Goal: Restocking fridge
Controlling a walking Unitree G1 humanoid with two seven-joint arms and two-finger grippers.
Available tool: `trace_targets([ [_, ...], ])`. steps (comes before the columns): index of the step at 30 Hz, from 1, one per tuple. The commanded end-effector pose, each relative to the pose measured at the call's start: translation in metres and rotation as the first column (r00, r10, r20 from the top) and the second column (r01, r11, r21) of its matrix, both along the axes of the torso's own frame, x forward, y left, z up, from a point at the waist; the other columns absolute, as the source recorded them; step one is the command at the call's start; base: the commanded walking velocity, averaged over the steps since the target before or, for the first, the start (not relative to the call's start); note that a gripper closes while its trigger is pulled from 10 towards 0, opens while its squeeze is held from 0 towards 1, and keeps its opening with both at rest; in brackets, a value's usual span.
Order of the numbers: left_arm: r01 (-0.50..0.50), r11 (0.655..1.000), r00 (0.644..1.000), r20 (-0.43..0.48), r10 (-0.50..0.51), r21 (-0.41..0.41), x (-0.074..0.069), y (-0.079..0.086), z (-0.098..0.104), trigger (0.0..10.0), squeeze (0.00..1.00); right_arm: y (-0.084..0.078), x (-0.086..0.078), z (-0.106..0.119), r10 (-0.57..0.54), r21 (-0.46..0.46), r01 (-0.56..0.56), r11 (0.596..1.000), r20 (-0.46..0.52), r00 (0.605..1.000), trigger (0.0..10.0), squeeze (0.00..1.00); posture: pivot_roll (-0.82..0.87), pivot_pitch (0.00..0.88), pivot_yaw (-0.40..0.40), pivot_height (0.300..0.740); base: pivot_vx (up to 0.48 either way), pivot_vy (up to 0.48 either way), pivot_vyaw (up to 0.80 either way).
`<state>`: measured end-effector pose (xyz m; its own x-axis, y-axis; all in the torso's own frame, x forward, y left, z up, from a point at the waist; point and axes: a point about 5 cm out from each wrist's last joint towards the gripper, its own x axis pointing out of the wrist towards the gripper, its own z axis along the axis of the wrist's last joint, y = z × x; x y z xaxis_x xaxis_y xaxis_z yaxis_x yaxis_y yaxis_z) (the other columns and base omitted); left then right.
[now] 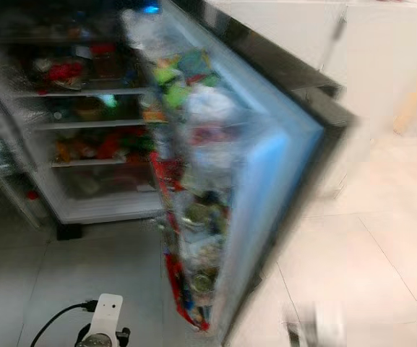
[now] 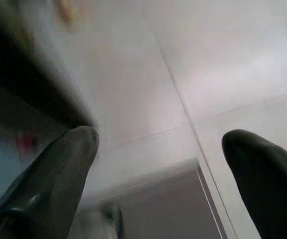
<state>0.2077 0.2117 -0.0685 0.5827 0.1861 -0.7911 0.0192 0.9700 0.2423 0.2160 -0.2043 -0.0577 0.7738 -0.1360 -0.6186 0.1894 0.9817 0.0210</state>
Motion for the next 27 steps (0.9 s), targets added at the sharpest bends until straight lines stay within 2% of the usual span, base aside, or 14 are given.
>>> trace_targets([
  [1, 0.014, 1.000, 1.000, -0.017, -0.014, 0.009, -0.003, 0.000, -0.002, 10.0, 0.00, -0.005, 0.024, 0.019, -0.006, 0.005, 0.005, 1.000, 0.105, 0.994, 10.0, 0.00, -0.12, 0.000, -0.045, 0.740, 0.000, 0.000, 0.00],
  [11, 0.021, 1.000, 1.000, -0.016, -0.020, 0.010, -0.003, 0.000, -0.001, 10.0, 0.00, -0.007, 0.028, 0.022, 0.008, 0.013, -0.009, 1.000, 0.128, 0.992, 10.0, 0.00, -0.13, 0.000, -0.044, 0.740, 0.000, 0.000, 0.00],
  [17, 0.018, 1.000, 1.000, -0.019, -0.018, 0.010, -0.003, 0.001, -0.002, 10.0, 0.00, -0.008, 0.026, 0.021, 0.027, 0.056, -0.034, 0.998, 0.124, 0.992, 10.0, 0.00, -0.12, 0.000, -0.044, 0.740, 0.000, 0.000, 0.00],
  [23, 0.018, 1.000, 0.999, -0.028, -0.018, 0.008, -0.004, 0.001, -0.002, 10.0, 0.00, 0.000, 0.027, 0.021, 0.126, 0.130, -0.144, 0.981, 0.141, 0.982, 10.0, 0.00, -0.13, 0.000, -0.044, 0.740, 0.000, 0.000, 0.00],
  [27, 0.032, 0.999, 0.999, -0.022, -0.032, 0.008, -0.002, 0.000, -0.001, 10.0, 0.00, 0.009, 0.033, 0.027, 0.211, 0.198, -0.250, 0.948, 0.198, 0.957, 10.0, 0.00, -0.13, 0.000, -0.043, 0.740, 0.000, 0.000, 0.00],
])
